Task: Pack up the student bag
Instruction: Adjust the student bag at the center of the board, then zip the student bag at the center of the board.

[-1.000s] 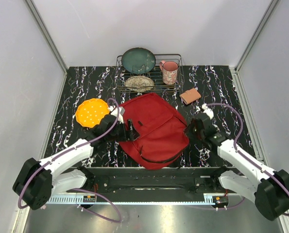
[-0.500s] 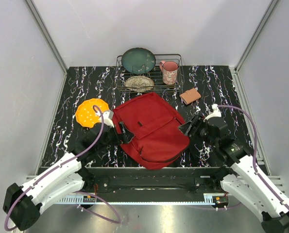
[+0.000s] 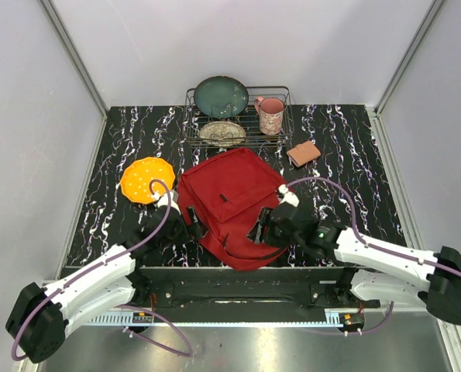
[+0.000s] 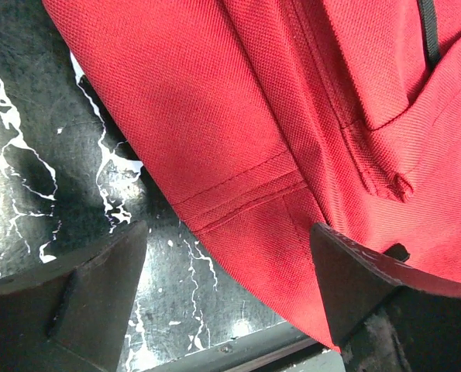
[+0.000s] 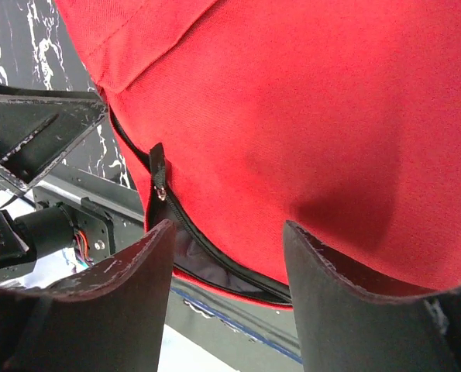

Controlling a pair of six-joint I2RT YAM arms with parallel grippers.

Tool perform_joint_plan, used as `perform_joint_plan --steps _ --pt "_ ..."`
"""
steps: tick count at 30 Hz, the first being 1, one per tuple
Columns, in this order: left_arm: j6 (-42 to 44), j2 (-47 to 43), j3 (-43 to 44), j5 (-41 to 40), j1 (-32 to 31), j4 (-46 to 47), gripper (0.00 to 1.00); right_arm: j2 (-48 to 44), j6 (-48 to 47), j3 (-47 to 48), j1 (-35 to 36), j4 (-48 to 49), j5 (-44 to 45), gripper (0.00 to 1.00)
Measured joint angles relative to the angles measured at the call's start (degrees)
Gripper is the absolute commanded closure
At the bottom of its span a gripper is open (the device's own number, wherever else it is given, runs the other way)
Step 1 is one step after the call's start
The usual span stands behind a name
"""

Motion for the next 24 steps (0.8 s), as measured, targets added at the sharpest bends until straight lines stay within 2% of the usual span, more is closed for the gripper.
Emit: perform_joint_plan --steps 8,19,24 --pt "-2.01 -0.13 -3.23 0.0 -0.15 7.54 0.06 8.87 6.34 3.54 6.67 6.19 7.28 0.36" --pt "-4.22 5.18 -5.6 0.04 -0.15 16.57 0.22 14.53 10.71 6.16 8.09 9.35 9.9 0.38" --pt "-4.76 5.6 -6.97 0.11 -0.15 19.26 0.23 19.08 14.19 9.33 10.29 7.85 11.26 0.41"
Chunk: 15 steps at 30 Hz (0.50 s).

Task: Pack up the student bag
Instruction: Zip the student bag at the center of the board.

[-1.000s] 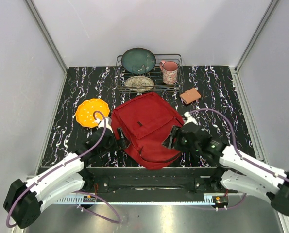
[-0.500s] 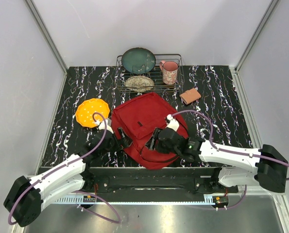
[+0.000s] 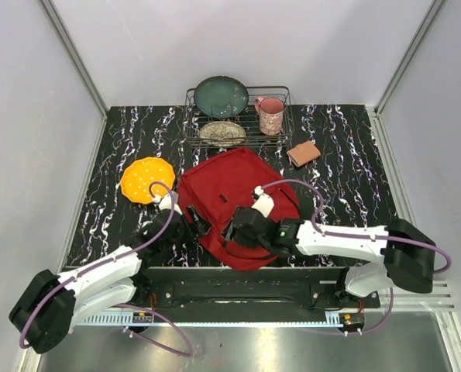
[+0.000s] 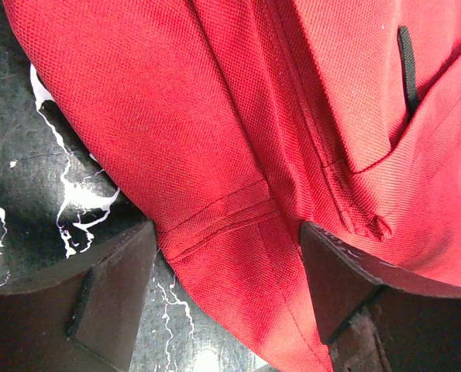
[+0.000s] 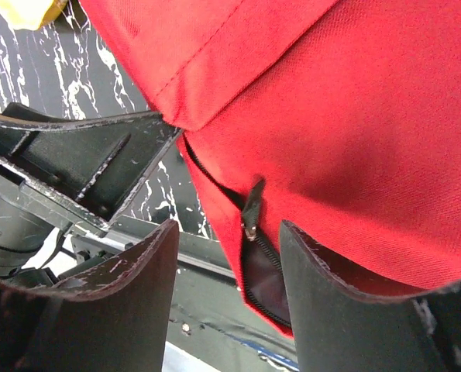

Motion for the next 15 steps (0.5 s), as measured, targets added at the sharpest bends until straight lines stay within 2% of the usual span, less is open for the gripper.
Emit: perform_joint_plan --steps 2,7,15 --pt "-0.13 0.0 -0.22 -0.02 0.0 0.48 0.26 2.86 2.36 3.5 1.73 -3.06 1.57 0.46" --pt "-0.26 -0.09 -0.5 -0.04 0.0 1.33 0.38 8.63 9.09 11.06 4.13 -10.12 5.4 0.5" --pt "-0.33 -2.1 -1.22 -0.15 0.07 0.81 0.4 9.73 17.25 12.0 4.55 -17.88 9.77 0.51"
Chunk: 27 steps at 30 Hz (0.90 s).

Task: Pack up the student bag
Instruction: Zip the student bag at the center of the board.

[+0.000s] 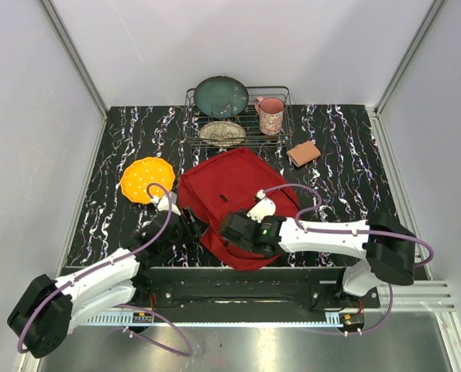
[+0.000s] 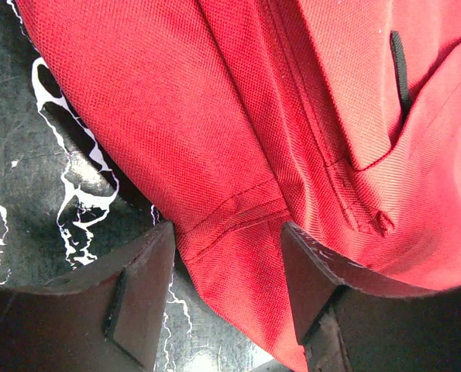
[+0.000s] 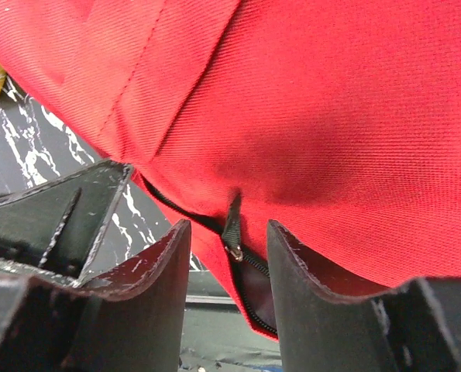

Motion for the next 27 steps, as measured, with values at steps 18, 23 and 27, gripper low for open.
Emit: perform_joint_plan --steps 18,23,27 --pt "0.09 -1.16 -0.02 0.04 0.0 -0.5 0.43 4.9 2.99 0.7 0.04 -0.72 2.21 0.85" --pt "0.09 -1.75 -0.02 0.04 0.0 -0.57 0.42 6.23 2.62 1.14 0.04 0.48 2.36 1.0" --pt "0.22 -2.54 -0.04 0.26 -0.02 -0.74 0.3 6.97 0.74 1.16 0.04 0.85 2.32 1.0"
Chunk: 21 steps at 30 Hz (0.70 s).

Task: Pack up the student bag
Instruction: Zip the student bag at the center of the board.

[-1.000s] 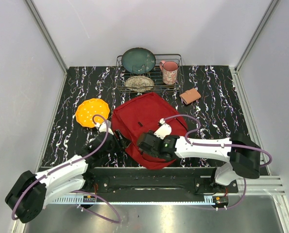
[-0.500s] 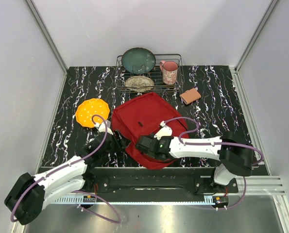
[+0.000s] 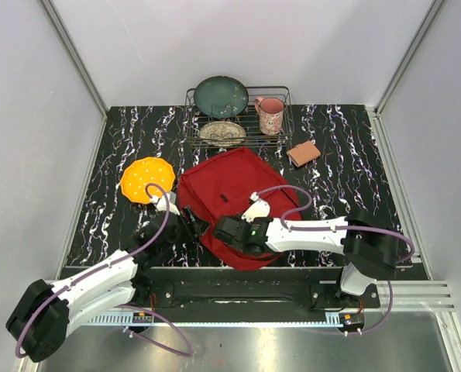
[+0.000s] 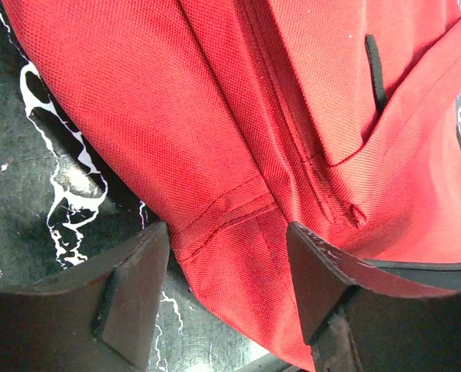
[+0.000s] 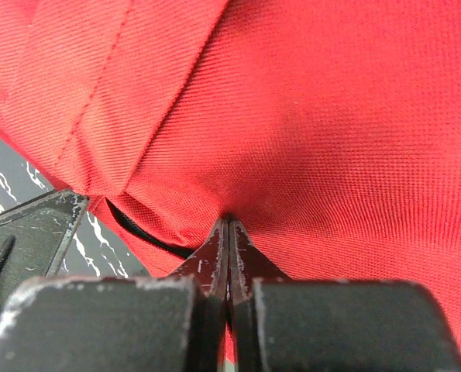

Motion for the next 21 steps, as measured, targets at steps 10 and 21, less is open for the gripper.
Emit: perform_joint_plan --steps 10,21 --pt "-0.5 -5.68 -0.7 2.43 0.0 -1.07 0.03 -8.22 -7.48 -5.86 0.0 8.63 0.5 1.0" --pt "-1.14 0.94 -0.79 3.72 0.02 3.48 0.09 -10.32 -11.63 -8.09 0.61 13.07 -0.57 1.0"
